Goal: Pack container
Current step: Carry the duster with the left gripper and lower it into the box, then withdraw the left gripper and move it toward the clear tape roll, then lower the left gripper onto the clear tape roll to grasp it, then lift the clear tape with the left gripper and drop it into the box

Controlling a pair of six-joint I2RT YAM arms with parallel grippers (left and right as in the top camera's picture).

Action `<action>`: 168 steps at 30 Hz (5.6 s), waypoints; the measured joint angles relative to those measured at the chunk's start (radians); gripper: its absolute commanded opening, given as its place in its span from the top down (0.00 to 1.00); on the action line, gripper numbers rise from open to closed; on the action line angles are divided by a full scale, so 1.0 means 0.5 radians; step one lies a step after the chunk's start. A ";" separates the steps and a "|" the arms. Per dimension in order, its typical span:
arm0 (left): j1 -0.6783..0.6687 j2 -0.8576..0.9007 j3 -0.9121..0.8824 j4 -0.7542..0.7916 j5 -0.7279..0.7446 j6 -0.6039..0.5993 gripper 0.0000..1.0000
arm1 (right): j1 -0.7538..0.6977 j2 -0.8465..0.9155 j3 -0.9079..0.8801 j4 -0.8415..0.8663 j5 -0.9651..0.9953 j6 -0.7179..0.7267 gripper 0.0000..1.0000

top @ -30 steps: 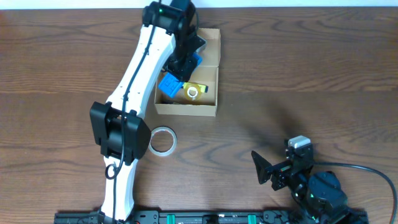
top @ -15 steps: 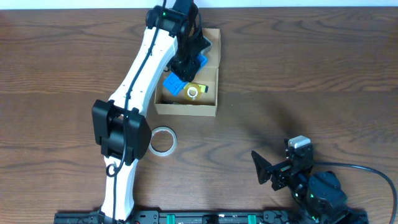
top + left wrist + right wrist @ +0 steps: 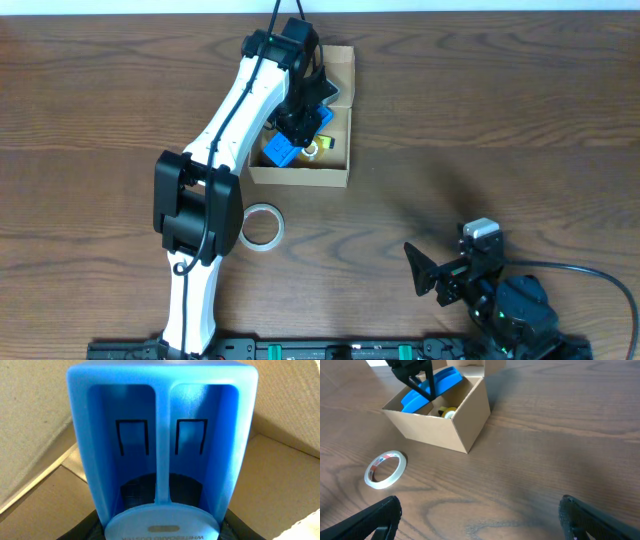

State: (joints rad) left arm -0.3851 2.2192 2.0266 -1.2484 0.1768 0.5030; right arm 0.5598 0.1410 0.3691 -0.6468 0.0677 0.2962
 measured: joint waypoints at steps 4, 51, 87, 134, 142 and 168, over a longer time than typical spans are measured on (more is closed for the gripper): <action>0.000 0.000 0.000 0.000 0.000 0.003 0.44 | 0.000 0.000 0.000 0.000 0.000 0.001 0.01; 0.428 -1.373 -0.331 -0.575 -0.104 -0.983 0.05 | 0.000 0.000 0.000 0.000 0.000 0.000 0.01; 0.426 -1.362 -2.398 0.980 0.057 -2.794 0.04 | 0.000 0.000 0.000 -0.001 0.000 0.001 0.01; 0.257 -1.268 -2.404 0.836 -0.068 -2.735 0.95 | 0.000 0.000 0.000 -0.001 0.000 0.001 0.01; 0.257 -1.913 -2.390 0.723 -0.053 -2.586 0.93 | 0.000 0.000 0.000 0.000 0.001 0.001 0.01; 0.257 -0.819 -0.873 0.646 -0.182 -1.612 0.95 | 0.000 0.000 0.000 -0.001 0.000 0.001 0.01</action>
State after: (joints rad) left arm -0.2565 1.8099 1.5902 -0.9253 0.0856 -0.3031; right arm 0.5598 0.1410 0.3691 -0.6472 0.0677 0.2966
